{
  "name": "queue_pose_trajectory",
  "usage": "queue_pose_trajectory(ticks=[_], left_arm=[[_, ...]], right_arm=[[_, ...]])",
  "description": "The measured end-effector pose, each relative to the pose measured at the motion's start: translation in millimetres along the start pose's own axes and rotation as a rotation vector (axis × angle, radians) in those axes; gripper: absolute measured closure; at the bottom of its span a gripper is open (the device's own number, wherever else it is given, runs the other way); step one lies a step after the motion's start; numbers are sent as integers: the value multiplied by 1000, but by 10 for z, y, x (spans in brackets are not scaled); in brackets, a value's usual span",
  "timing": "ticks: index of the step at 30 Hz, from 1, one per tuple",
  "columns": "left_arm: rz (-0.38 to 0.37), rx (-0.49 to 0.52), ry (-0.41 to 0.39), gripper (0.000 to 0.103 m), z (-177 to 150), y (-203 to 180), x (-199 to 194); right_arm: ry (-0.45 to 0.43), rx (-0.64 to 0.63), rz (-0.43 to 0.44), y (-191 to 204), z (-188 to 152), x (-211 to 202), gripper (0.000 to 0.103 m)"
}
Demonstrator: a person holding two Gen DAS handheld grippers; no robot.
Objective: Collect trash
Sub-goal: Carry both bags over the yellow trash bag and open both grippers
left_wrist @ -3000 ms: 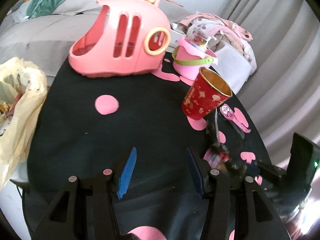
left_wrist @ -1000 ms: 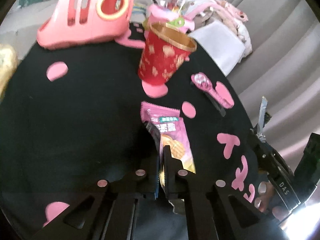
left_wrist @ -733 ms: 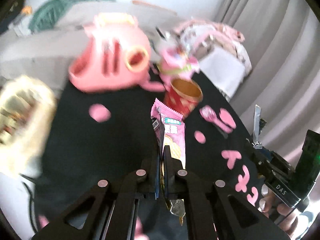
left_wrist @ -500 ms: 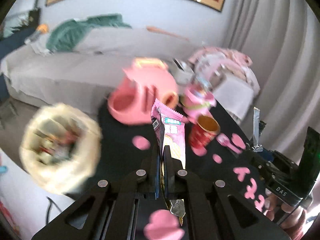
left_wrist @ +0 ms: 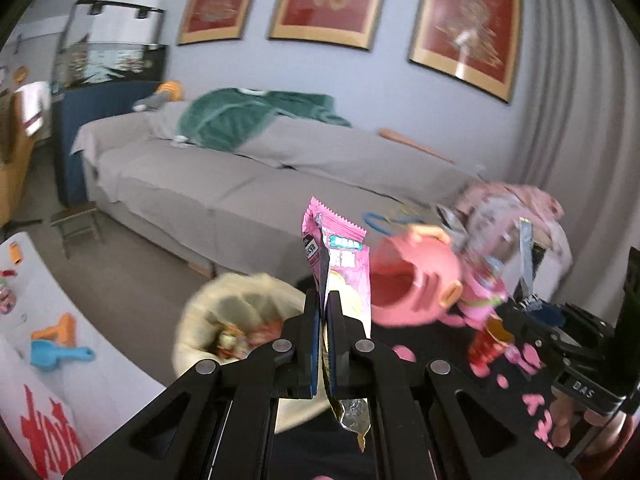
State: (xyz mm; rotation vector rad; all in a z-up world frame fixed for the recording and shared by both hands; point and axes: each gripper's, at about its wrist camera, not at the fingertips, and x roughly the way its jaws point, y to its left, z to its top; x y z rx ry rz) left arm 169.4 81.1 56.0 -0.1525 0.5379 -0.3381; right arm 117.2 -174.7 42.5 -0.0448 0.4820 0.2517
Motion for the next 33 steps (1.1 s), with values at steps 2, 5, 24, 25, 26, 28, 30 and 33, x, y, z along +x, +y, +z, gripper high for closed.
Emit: queue_pose_trajectory(ticks=[2, 5, 24, 25, 26, 28, 30, 33], left_arm=[[21, -25, -5, 100, 39, 199, 13], [22, -72, 19, 100, 50, 475, 110], [-57, -274, 263, 95, -566, 1247, 1690], [-84, -295, 264, 92, -591, 1296, 1752], [-91, -306, 262, 83, -583, 1322, 1781], [-92, -331, 253, 63, -596, 1405, 1830], [-91, -358, 245, 59, -590, 1498, 1843], [-62, -380, 223, 59, -591, 1624, 1777]], right_arm=[[9, -5, 28, 86, 87, 137, 64], [25, -6, 58, 214, 152, 355, 64], [263, 5, 130, 330, 21, 1848, 64], [274, 7, 133, 335, 3, 1915, 64], [284, 5, 136, 347, -17, 1978, 63], [300, 1, 147, 379, -50, 2089, 63], [319, -7, 162, 439, -78, 2225, 63], [342, -20, 194, 554, -142, 2411, 63]])
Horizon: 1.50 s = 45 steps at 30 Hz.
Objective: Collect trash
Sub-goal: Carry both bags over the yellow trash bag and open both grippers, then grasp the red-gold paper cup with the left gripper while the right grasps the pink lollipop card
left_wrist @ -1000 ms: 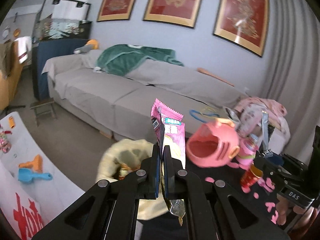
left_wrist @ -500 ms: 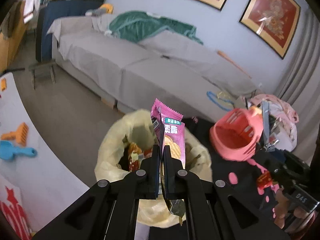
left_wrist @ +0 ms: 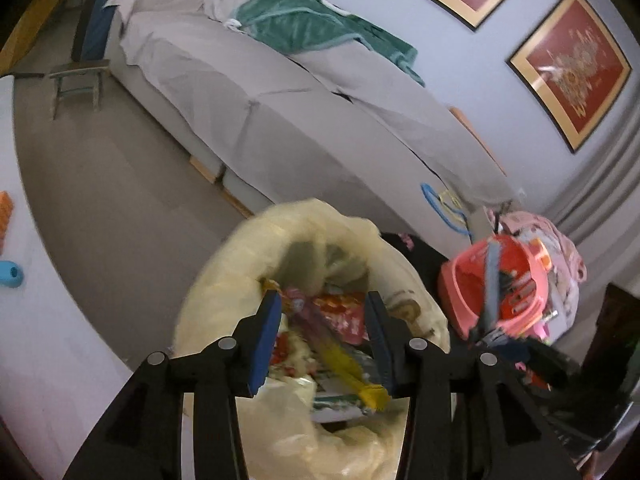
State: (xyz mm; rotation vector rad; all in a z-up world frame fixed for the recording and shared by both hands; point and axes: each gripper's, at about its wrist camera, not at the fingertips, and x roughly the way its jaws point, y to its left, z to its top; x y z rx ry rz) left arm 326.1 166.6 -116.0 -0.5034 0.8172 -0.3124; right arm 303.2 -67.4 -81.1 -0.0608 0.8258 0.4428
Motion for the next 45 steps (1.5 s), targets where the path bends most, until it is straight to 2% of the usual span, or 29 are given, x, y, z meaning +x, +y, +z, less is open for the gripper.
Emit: queue_pose_trajectory(ticks=[5, 7, 9, 13, 18, 24, 31, 35, 39, 42, 45], left_arm=[[29, -35, -56, 59, 40, 149, -172], [32, -40, -67, 59, 34, 193, -215], [36, -42, -69, 59, 24, 229, -224], [43, -51, -64, 59, -17, 251, -232], [37, -31, -54, 59, -61, 65, -220], [-8, 47, -30, 59, -209, -468, -192], [-117, 223, 36, 59, -593, -1389, -19], [-195, 311, 124, 59, -950, -1917, 180], [-242, 371, 199, 59, -1243, -2324, 346], [-293, 389, 277, 59, -1440, -2642, 497], [-318, 423, 303, 59, -1539, -2962, 585]], right_arm=[[46, -15, 58, 114, 17, 339, 60], [79, -25, 70, 135, 34, 475, 47], [92, -40, 79, 187, 5, 545, 42], [80, -61, 85, 230, -66, 467, 32], [57, -58, 75, 122, -214, 135, 32], [2, -25, -39, -170, -547, -451, 37], [-70, 65, -216, -678, -1096, -1322, 37], [-99, 139, -330, -1016, -1484, -1814, 37], [-106, 233, -404, -1406, -1845, -2144, 37], [-94, 292, -460, -1651, -2081, -2282, 37], [-90, 341, -507, -1848, -2297, -2395, 37]])
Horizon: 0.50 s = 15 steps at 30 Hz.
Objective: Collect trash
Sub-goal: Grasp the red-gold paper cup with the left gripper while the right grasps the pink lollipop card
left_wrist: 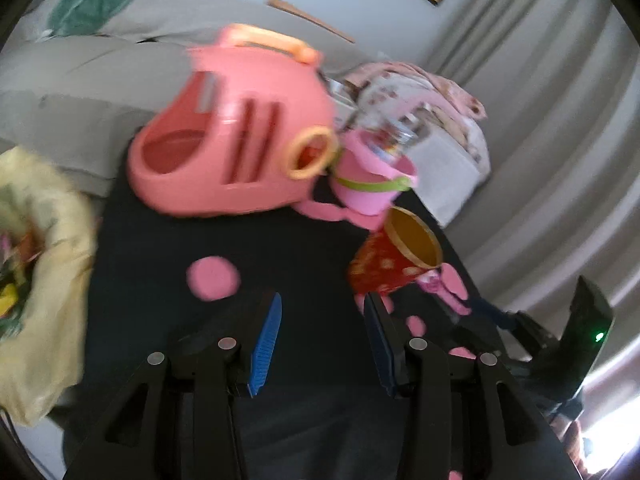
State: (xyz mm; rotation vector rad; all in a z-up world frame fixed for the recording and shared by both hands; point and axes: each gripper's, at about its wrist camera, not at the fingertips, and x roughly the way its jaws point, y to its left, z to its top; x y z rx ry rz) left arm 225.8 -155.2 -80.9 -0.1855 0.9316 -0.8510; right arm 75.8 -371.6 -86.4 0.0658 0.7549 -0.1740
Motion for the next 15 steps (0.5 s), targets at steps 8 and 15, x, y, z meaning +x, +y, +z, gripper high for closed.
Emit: queue_pose_trajectory(ticks=[8, 15], left_arm=[[-20, 35, 19, 59, 391, -571, 510], [65, -1, 114, 60, 458, -626, 975]], right_arm=[[-9, 59, -40, -398, -152, 14, 46], [-25, 18, -59, -469, -94, -6, 46]])
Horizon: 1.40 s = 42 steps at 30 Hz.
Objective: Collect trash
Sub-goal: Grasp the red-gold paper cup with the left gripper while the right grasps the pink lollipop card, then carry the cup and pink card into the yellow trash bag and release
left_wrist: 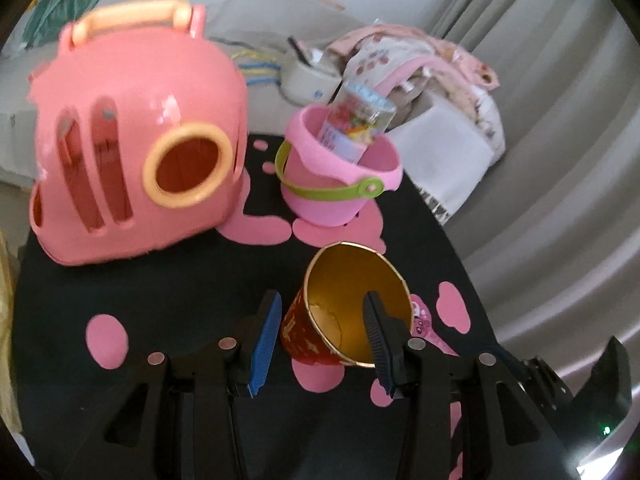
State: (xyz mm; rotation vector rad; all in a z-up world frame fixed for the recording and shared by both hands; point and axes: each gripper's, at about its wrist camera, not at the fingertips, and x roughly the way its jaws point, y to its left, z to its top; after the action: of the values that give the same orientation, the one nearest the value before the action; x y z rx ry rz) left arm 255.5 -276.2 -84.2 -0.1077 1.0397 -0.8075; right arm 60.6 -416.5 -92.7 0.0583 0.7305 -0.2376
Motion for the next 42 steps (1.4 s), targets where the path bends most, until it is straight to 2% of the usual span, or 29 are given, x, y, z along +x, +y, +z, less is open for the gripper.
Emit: queue_pose_trajectory(ticks=[1, 3, 4, 5, 6, 8, 12, 17, 26, 27, 28, 31, 34, 42], left_arm=[[-1, -12, 11, 62, -2, 9, 46], [-5, -35, 38, 75, -7, 27, 130], [2, -42, 41, 79, -20, 43, 142], [7, -42, 38, 89, -34, 51, 131], [8, -36, 33, 95, -48, 56, 109], [-3, -28, 25, 97, -75, 66, 54], [-2, -5, 22, 97, -159, 137, -85], [8, -7, -6, 97, -261, 289, -349], [43, -10, -70, 97, -471, 564, -849], [46, -11, -76, 97, -487, 584, -883], [51, -10, -84, 97, -507, 604, -920], [72, -9, -95, 97, -554, 667, -1000], [87, -15, -112, 97, -600, 751, -1116], [164, -25, -212, 97, -694, 995, -1650]], right_arm=[[1, -4, 1, -12, 10, 4, 46], [8, -10, 17, -36, 30, 28, 46], [11, -10, 29, -43, 32, 41, 46], [20, -12, 46, -57, 47, 78, 46], [28, -13, 53, -69, 54, 114, 46], [50, -15, 58, -96, 80, 232, 46], [100, -37, 74, -91, 126, 459, 46], [147, -136, 26, 25, 150, 683, 46], [185, -87, 46, -16, 236, 883, 46], [186, -89, 44, -2, 238, 886, 47], [184, -89, 42, 10, 240, 883, 55], [183, -69, 22, 54, 248, 842, 55], [155, -36, 56, 149, 296, 686, 55], [29, -151, 146, 825, 594, 109, 55]])
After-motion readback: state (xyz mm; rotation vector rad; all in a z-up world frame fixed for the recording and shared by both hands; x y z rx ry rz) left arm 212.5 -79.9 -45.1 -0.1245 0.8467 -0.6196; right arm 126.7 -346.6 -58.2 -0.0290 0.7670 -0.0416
